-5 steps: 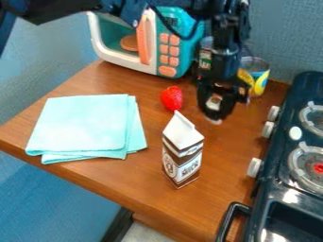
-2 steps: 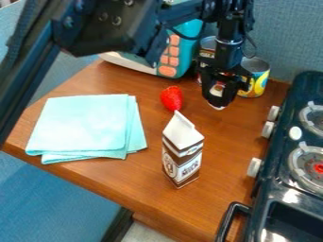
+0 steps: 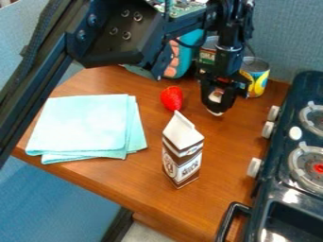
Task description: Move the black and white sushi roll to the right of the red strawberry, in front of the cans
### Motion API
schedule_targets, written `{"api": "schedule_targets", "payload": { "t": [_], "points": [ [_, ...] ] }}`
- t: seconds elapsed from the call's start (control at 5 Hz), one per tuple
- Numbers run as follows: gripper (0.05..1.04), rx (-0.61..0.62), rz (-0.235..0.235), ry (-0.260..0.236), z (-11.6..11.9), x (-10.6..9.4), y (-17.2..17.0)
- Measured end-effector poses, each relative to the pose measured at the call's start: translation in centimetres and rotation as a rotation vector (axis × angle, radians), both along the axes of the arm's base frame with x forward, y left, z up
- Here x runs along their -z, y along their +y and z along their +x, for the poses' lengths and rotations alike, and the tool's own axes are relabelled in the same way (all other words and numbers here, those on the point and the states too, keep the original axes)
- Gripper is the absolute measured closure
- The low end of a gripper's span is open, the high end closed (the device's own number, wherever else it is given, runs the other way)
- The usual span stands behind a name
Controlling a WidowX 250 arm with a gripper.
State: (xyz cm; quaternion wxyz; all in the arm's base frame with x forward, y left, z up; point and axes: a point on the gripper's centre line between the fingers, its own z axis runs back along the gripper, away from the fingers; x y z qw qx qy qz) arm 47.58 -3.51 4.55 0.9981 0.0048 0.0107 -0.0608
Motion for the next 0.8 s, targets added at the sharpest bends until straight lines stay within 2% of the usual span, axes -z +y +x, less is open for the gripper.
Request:
{"api": "schedule_targets", "payload": {
  "t": [0.2, 0.4, 0.6, 0.8],
  "points": [
    [0.444, 0.001, -0.007, 0.005, -0.1, 0.5, 0.0],
    [0.147, 0.000, -0.025, 0.019, -0.5, 2.0, 0.2],
    [0.076, -0.014, -0.034, -0.004, -0.9, 1.7, 0.4],
    [0.080, -0.018, -0.043, -0.031, -1.1, 0.8, 0.5]
  ]
}}
